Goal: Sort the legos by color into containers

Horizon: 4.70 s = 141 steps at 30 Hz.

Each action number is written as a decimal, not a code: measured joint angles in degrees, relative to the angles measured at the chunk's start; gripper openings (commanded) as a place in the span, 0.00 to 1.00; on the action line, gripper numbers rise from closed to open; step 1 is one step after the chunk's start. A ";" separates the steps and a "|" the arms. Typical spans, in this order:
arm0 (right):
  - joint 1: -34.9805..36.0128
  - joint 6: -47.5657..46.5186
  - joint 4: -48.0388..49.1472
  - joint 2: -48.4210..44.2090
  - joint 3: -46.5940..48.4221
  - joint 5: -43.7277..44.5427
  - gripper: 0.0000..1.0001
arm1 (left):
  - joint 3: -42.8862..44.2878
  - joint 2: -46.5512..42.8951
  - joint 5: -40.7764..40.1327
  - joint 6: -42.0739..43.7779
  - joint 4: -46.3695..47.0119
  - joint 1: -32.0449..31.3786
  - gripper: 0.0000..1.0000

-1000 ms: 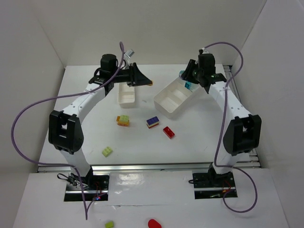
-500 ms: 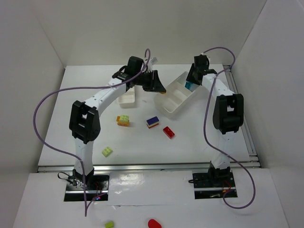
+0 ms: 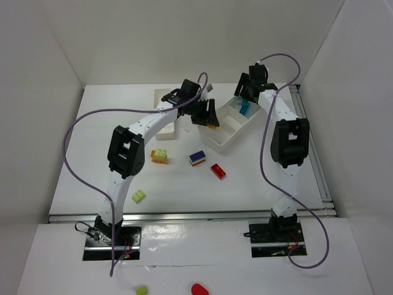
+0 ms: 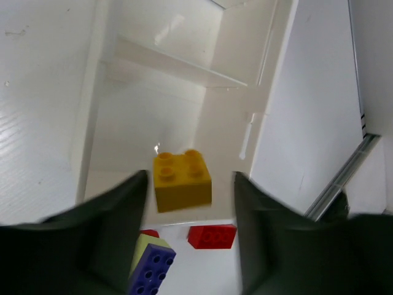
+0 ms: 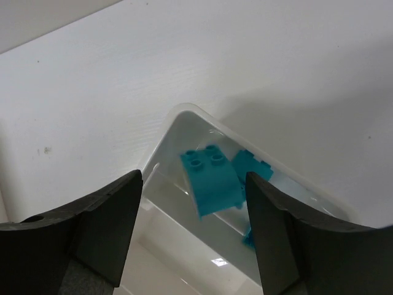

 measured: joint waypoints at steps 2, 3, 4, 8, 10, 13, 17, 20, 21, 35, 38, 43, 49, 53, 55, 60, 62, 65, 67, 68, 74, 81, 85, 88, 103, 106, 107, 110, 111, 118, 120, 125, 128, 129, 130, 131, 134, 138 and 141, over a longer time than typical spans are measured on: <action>0.13 -0.26 -0.31 -0.02 0.00 0.00 0.76 | 0.35 0.17 -0.50 0.44 -0.81 0.13 0.88; 0.22 -0.31 -0.33 -0.13 -0.09 0.11 0.77 | 0.55 0.17 -0.61 0.35 -1.20 0.17 0.92; 0.31 -0.31 -0.24 -0.39 -0.46 0.20 0.77 | 0.90 0.17 -0.74 0.35 -1.33 0.17 0.93; 0.63 -0.46 -0.48 -3.04 -2.84 0.96 0.77 | 1.95 0.17 -0.94 0.42 -1.60 0.13 0.94; 0.66 -0.59 -0.31 -5.03 -4.42 1.70 0.76 | 2.29 0.13 -0.94 0.44 -1.66 0.07 0.89; 0.66 -0.85 0.02 -10.86 -9.81 2.25 0.73 | 2.25 -0.52 -1.88 0.57 -2.34 0.04 0.80; 1.16 -1.05 0.66 -22.16 -20.55 3.04 0.70 | -0.68 -5.22 -7.43 2.38 -4.39 0.02 0.65; 2.82 -1.07 0.90 -29.18 -25.57 3.41 0.67 | -7.19 -13.88 -13.75 3.82 -5.99 0.13 0.61; 3.85 -1.09 0.92 -31.41 -27.39 3.63 0.67 | -9.31 -16.76 -16.37 4.48 -6.60 0.20 0.61; 35.71 -16.17 -0.70 -29.42 -29.97 -9.20 0.78 | -45.51 -47.41 -33.48 -4.33 -13.55 19.76 0.72; 41.70 -22.38 -4.15 -19.89 -19.71 -9.62 0.84 | -46.18 -48.52 -32.70 -4.76 -13.66 26.47 0.73; 45.18 -29.81 -8.39 -6.64 -5.03 -10.54 0.88 | -46.21 -48.76 -29.92 -4.72 -13.51 32.30 0.74; 44.50 -33.92 -12.72 0.94 1.31 -10.56 0.83 | -46.21 -48.78 -26.45 -4.39 -13.46 36.83 0.74; 44.17 -34.93 -14.58 2.78 2.12 -11.15 0.74 | -46.21 -48.78 -25.11 -4.09 -13.46 37.48 0.74; 44.15 -35.36 -15.39 2.86 2.12 -11.52 0.68 | -46.25 -48.78 -24.41 -3.98 -13.46 37.79 0.74; 44.15 -35.67 -15.41 2.86 2.12 -12.26 0.51 | -46.27 -48.78 -23.08 -3.02 -13.35 38.18 0.73; 44.11 -35.69 -15.39 2.86 2.12 -12.74 0.46 | -46.27 -48.78 -22.47 -2.89 -13.25 38.18 0.73; 43.87 -35.56 -15.37 2.86 2.12 -13.86 0.35 | -46.27 -48.76 -20.87 -2.54 -12.90 38.18 0.73; 43.52 -35.47 -15.39 2.86 2.12 -15.61 0.30 | -46.27 -48.74 -18.86 -1.44 -12.59 38.18 0.73; 43.19 -35.30 -15.41 2.86 2.12 -16.72 0.27 | -46.27 -48.72 -17.57 -0.96 -12.17 38.18 0.73; 37.97 -33.29 -14.99 0.63 -1.44 -25.75 0.26 | -49.57 -49.79 -7.91 2.32 -6.32 37.57 0.76; 31.43 -29.49 -14.84 -4.09 -7.32 -36.59 0.23 | -50.99 -49.53 1.62 5.70 -2.93 35.63 0.79; 29.64 -26.34 -14.12 -6.88 -13.03 -42.51 0.23 | -51.87 -47.39 8.59 7.56 -0.11 33.99 0.87; 28.57 -24.65 -14.16 -8.68 -15.50 -45.88 0.22 | -54.97 -45.90 14.60 8.98 2.82 31.15 0.95; 23.82 -25.22 -17.57 -15.30 -15.74 -58.07 0.21 | -59.21 -50.84 28.28 17.16 8.98 20.48 0.96; 23.37 -26.08 -19.26 -15.30 -15.69 -59.54 0.21 | -59.21 -49.94 29.18 18.43 9.03 19.80 0.96; 23.32 -26.36 -19.71 -15.30 -15.63 -59.98 0.21 | -59.21 -49.59 29.40 18.62 9.11 19.78 0.96; 23.06 -27.23 -21.66 -15.32 -15.43 -61.07 0.21 | -59.21 -48.13 30.80 19.56 9.97 19.78 0.95; 23.06 -27.52 -22.23 -15.32 -15.41 -61.46 0.21 | -59.21 -47.36 31.45 19.63 10.27 19.78 0.95; 22.84 -28.70 -24.63 -15.32 -15.41 -63.30 0.21 | -57.57 -41.35 36.24 19.85 11.43 19.43 0.86; 22.69 -28.85 -24.63 -15.32 -15.41 -63.52 0.21 | -57.05 -40.59 37.55 20.02 11.52 19.10 0.82; 22.53 -28.79 -24.52 -15.32 -15.41 -64.28 0.21 | -56.00 -40.19 40.81 20.96 12.02 17.81 0.66; 22.23 -28.61 -24.48 -15.32 -15.41 -65.16 0.21 | -55.67 -39.93 42.25 21.05 12.28 17.46 0.39; 22.08 -28.30 -24.46 -15.32 -15.39 -66.03 0.21 | -55.65 -39.65 42.75 21.49 12.33 17.46 0.31; 21.99 -28.15 -24.33 -15.32 -15.23 -66.34 0.21 | -55.56 -39.43 43.30 21.53 12.33 17.62 0.15; 21.99 -28.11 -24.39 -15.32 -15.15 -66.47 0.21 | -55.41 -39.26 43.52 21.64 12.22 17.66 0.07; 21.88 -27.71 -24.11 -15.32 -15.04 -66.93 0.34 | -54.66 -38.88 44.06 22.45 12.11 17.75 0.00; 21.84 -26.97 -23.52 -15.32 -15.02 -67.08 0.77 | -53.92 -38.29 44.85 22.62 11.30 17.73 0.00; 21.88 -26.51 -23.21 -15.32 -14.93 -66.95 0.78 | -53.40 -38.12 45.57 22.73 10.84 17.68 0.00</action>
